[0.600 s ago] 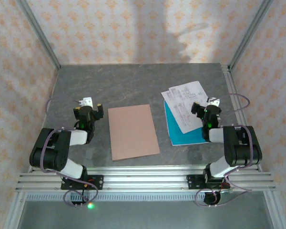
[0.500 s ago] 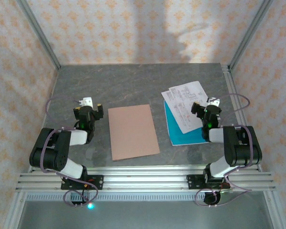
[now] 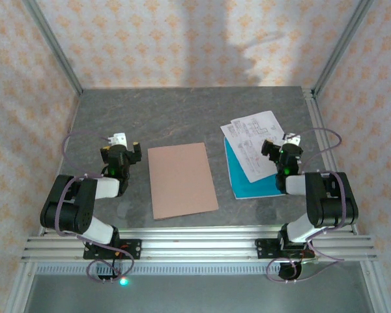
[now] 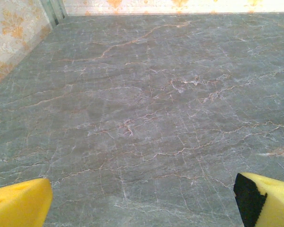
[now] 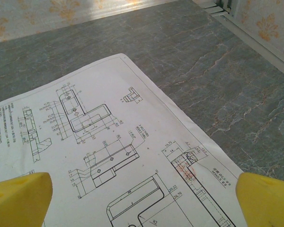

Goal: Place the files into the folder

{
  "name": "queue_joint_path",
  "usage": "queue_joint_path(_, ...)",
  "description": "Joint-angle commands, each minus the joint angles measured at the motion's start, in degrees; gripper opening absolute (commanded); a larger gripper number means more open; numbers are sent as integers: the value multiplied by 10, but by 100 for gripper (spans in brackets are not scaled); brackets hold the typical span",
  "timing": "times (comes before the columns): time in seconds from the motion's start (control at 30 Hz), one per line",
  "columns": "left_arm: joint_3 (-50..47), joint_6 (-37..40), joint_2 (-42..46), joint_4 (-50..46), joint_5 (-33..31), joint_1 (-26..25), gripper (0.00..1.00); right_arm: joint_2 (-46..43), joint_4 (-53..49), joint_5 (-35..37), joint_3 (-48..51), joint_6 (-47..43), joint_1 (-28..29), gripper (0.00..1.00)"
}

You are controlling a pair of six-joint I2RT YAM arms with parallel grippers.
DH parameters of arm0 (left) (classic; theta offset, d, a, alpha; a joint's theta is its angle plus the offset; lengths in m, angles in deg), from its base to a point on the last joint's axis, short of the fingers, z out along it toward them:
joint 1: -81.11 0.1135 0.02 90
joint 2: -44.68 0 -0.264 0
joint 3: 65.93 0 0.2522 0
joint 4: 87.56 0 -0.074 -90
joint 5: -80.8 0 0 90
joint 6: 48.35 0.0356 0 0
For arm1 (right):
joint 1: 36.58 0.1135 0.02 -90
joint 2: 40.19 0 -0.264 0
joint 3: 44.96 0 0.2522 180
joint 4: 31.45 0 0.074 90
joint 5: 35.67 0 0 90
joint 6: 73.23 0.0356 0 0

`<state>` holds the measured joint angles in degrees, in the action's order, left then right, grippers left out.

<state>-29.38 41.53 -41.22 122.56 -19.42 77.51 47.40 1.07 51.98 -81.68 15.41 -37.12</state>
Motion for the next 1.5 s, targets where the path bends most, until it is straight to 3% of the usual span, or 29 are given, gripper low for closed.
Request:
queue_joint_path(0.0,13,-3,3,-9,4,3,100,-2,15,16,4,1,2,99)
queue_joint_path(0.2,14,-3,3,-10,4,3,100,-3,15,12,4,-1,2,99)
queue_joint_path(0.37,12,-5,19,-11,-16,-1,100,-32,121,59,71,15,2,99)
queue_joint_path(0.47,70,-29,135,-199,-114,-34,100,-181,2,94,74,18,13,99)
queue_joint_path(0.57,148,-125,230,-355,-105,-58,100,-363,-293,109,-10,193,13,100)
queue_joint_path(0.6,183,-213,253,-433,-81,-57,100,-412,-406,77,-36,279,10,100)
queue_joint_path(0.63,228,-297,271,-548,-29,-47,100,-456,-428,22,-28,333,10,100)
queue_joint_path(0.67,245,-347,280,-604,13,-40,100,-479,-373,-47,4,360,8,100)
queue_joint_path(0.7,234,-357,286,-577,113,-30,100,-494,-356,-104,19,384,9,99)
queue_joint_path(0.73,237,-387,288,-582,183,-22,100,-493,-415,-129,2,406,20,99)
queue_joint_path(0.77,247,-405,287,-616,193,-33,99,-485,-489,-126,-23,409,43,99)
queue_joint_path(0.83,268,-408,292,-715,140,-107,98,-475,-613,-31,-58,407,152,99)
queue_joint_path(0.93,255,-441,294,-814,90,-192,89,-466,-652,51,-62,425,293,92)
queue_joint_path(1.0,220,-466,288,-840,93,-210,81,-423,-673,55,-75,451,344,85)
queue_joint_path(1.13,143,-487,278,-784,150,-215,70,-321,-643,52,-96,484,436,65)
queue_joint_path(1.23,134,-487,252,-761,162,-223,62,-263,-636,65,-128,485,482,60)
queue_joint_path(1.47,101,-496,196,-702,159,-236,47,-201,-635,30,-161,486,485,46)
